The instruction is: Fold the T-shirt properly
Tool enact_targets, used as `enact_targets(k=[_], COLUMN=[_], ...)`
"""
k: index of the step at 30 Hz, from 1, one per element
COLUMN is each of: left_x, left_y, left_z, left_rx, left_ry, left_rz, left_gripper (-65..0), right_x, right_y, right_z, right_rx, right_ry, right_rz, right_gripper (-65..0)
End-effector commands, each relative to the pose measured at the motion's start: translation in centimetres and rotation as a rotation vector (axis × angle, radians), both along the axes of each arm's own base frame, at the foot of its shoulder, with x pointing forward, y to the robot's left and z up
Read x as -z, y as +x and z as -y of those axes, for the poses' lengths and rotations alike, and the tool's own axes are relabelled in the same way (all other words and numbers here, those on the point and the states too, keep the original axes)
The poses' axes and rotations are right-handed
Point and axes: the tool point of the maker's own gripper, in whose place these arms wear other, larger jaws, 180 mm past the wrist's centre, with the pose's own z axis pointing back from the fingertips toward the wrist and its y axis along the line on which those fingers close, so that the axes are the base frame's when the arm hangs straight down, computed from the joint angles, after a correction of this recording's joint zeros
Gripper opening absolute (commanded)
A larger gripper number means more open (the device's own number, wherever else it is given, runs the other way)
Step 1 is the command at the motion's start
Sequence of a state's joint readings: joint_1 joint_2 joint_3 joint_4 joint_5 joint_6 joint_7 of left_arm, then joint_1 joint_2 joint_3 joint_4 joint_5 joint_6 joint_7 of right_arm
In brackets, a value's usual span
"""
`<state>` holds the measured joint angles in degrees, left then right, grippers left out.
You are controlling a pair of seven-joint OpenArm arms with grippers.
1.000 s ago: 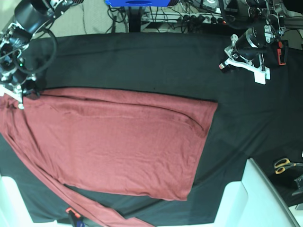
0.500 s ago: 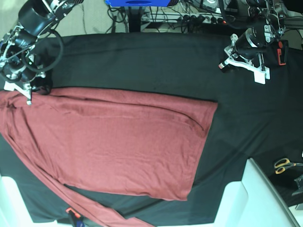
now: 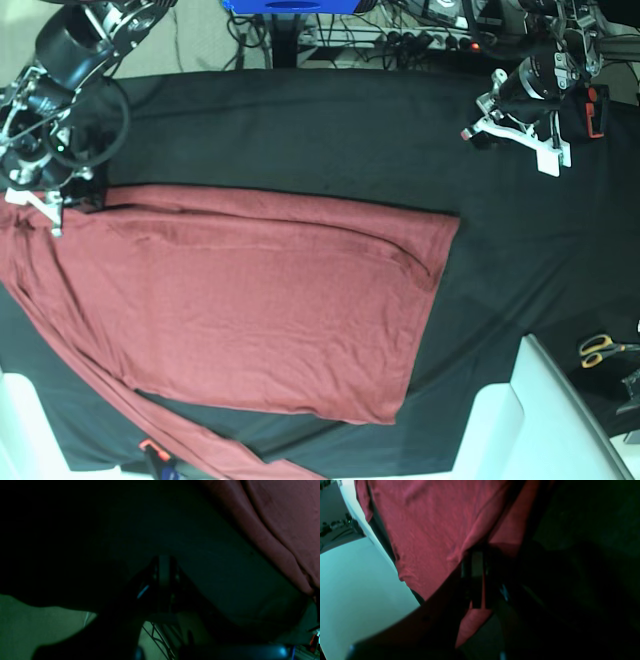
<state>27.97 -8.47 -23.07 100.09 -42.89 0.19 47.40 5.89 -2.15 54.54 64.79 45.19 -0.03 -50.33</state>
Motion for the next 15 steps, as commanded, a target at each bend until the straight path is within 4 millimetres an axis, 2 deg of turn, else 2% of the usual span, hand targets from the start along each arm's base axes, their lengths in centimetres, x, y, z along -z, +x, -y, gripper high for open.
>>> enact_targets(k=[1, 5, 12, 15], left_x=[-0.6, -0.8, -0.8, -0.8], left_y=[0.3, 0.5, 0.4, 0.4], left_z=[-0.3, -0.2, -0.2, -0.2], left_rx=[0.003, 0.003, 0.003, 0.003], left_ry=[0.01, 0.007, 0.007, 0.007], left_rz=[0.022, 0.029, 0.029, 0.029], left_gripper=[-65.0, -65.0, -65.0, -65.0], right_x=[-1.5, -1.9, -0.5, -0.2], right_y=[1.5, 2.3, 3.5, 3.7], right_z=[0.9, 0.9, 0.2, 0.7], right_rx=[0.009, 0.011, 0.017, 0.028], right_ry=[-0.019, -0.014, 0.046, 0.042], right_rz=[0.052, 0.065, 0.045, 0.037], right_gripper=[-64.4, -64.4, -64.4, -64.4])
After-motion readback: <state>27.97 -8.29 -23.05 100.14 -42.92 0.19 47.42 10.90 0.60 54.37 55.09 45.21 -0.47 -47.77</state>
